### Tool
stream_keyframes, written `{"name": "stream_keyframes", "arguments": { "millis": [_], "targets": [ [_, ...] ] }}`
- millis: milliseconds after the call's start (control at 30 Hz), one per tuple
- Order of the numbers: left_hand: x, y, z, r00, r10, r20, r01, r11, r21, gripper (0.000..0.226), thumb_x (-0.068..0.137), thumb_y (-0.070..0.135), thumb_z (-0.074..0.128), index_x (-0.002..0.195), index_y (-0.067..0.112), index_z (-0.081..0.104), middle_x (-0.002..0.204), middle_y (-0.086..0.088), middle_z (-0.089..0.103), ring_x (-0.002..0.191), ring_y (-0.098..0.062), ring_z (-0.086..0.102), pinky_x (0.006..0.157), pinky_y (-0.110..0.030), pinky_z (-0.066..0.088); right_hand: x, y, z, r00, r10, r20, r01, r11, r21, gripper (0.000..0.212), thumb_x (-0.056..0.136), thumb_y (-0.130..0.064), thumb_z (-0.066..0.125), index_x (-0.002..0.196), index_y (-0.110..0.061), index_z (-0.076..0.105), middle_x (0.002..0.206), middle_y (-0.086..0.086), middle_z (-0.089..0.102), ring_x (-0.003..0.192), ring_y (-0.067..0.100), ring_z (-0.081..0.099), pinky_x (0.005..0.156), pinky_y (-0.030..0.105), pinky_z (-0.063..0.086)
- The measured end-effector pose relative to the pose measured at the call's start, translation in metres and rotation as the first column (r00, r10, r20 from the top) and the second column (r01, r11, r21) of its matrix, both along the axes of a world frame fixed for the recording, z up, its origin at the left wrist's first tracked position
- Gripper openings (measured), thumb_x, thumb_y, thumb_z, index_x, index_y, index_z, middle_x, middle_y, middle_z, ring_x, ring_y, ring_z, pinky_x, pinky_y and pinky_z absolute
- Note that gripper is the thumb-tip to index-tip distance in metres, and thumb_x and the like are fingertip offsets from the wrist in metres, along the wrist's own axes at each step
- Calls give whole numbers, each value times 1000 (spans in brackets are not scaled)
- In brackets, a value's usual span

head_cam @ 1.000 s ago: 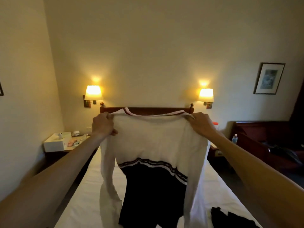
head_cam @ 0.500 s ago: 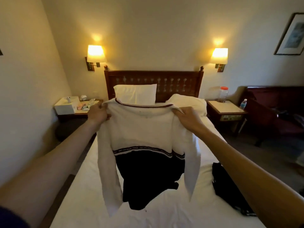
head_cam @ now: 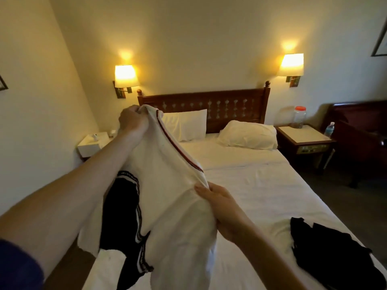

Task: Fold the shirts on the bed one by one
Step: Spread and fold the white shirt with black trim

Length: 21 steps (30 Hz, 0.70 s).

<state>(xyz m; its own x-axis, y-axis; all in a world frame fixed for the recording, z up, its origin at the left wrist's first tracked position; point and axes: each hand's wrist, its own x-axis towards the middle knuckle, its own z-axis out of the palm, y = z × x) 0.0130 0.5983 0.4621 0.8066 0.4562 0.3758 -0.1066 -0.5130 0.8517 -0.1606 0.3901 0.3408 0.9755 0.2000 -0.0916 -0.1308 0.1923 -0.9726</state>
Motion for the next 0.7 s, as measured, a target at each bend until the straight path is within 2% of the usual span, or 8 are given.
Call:
{"name": "stream_keyframes", "arguments": {
  "millis": [100,233,400,467,500,567,633,700],
  "targets": [
    [44,-66,-55,994,-73,-79,82,989,126,28,102,27,48,102,12,72,106,-8,67,99,-26,61,84,-36,48,13,-32,-60,985,-130,-114,132,991,10,24,99,-25,58,102,-9,75,103,11,75,99,24,71,84,37,59],
    [105,-169,-192,937,-168,-308,241,945,220,28,101,26,48,111,10,69,124,-19,59,110,-36,58,93,-39,48,34,-93,-180,911,-282,-301,278,959,-56,22,98,-22,58,95,-13,78,101,16,75,89,20,69,77,35,53],
    [126,-305,-401,799,-384,-463,493,859,137,26,100,20,53,117,5,66,125,-21,54,115,-35,54,95,-33,38,55,-202,-351,717,-539,-441,481,841,-246,22,99,-24,57,95,-15,77,95,10,76,86,17,69,73,32,53],
    [113,-345,-491,707,-513,-486,631,768,108,34,98,17,56,129,3,60,135,-18,53,130,-32,46,104,-32,34,58,-247,-426,619,-680,-392,564,733,-380,19,100,-28,57,109,-17,70,94,6,74,91,18,66,78,36,52],
    [97,-355,-535,650,-554,-520,684,725,84,40,99,17,56,137,6,54,145,-15,47,138,-30,39,110,-31,30,55,-263,-461,575,-721,-386,568,692,-445,27,99,-31,58,124,-21,61,98,2,71,98,20,64,85,39,52],
    [46,-353,-616,549,-591,-591,728,685,-8,46,99,21,56,144,13,49,155,-10,37,147,-24,28,117,-31,24,36,-273,-527,460,-736,-497,492,677,-547,56,98,-39,58,147,-23,39,115,-3,58,116,25,57,101,47,47],
    [-14,-326,-681,484,-590,-647,767,642,-12,41,98,20,58,139,15,55,152,-9,41,144,-24,33,116,-33,27,-1,-258,-580,423,-710,-563,400,704,-587,55,93,-44,62,140,-21,45,112,-5,54,113,24,57,96,41,48],
    [-62,-283,-724,515,-535,-669,785,608,118,37,94,19,60,131,12,61,143,-9,50,133,-27,47,110,-37,39,-34,-235,-614,435,-741,-511,399,668,-629,45,86,-43,71,123,-21,57,101,-9,63,96,16,62,84,29,48]
  ]
}}
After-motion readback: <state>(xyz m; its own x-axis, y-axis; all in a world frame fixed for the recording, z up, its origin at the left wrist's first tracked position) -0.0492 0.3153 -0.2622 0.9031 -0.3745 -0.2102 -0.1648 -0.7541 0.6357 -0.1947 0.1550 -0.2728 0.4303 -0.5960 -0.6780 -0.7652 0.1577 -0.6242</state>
